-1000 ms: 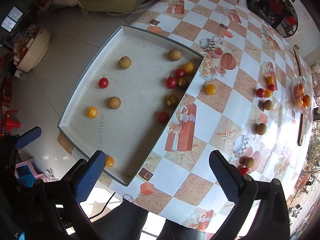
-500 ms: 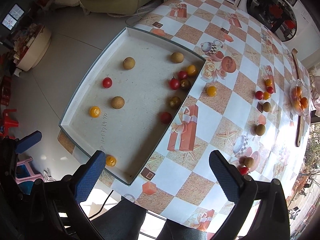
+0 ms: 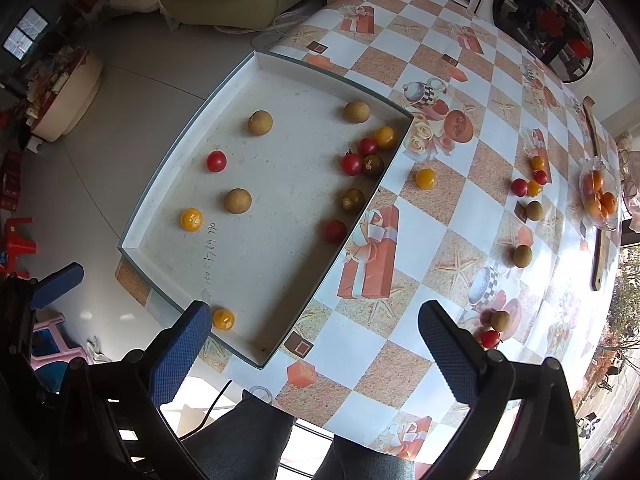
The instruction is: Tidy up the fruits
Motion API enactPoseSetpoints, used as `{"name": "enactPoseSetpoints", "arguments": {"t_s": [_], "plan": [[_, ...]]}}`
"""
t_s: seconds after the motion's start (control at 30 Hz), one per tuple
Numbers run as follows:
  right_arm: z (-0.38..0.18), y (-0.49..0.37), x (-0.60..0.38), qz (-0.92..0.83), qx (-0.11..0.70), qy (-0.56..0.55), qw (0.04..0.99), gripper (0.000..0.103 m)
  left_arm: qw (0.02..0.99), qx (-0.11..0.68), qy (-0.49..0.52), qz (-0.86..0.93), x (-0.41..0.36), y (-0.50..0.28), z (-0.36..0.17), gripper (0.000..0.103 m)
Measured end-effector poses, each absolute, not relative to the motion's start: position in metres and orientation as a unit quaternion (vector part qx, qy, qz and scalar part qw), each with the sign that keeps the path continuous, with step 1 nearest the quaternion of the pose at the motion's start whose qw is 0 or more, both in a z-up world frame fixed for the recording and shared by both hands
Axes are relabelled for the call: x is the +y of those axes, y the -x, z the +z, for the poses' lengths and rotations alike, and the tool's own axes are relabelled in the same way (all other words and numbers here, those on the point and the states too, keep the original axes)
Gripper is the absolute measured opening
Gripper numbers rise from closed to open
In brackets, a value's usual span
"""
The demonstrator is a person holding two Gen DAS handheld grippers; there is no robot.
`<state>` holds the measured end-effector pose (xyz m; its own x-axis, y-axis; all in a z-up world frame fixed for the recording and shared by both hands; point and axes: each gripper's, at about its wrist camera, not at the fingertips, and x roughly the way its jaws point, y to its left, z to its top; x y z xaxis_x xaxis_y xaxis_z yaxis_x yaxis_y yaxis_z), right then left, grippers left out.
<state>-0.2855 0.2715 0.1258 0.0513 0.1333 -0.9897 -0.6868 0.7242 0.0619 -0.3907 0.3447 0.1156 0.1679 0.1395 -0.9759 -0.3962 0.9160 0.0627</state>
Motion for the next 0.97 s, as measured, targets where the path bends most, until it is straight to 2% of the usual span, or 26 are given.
{"name": "enactPoseSetpoints", "arguments": {"t_s": [0.97], "plan": [[0.1203, 0.2844, 0.2762, 0.3, 0.622, 0.23, 0.686, 0.103, 0.766, 0.61, 0.112, 0.171, 0.3458, 0.3844, 0.1146, 0.103]]}}
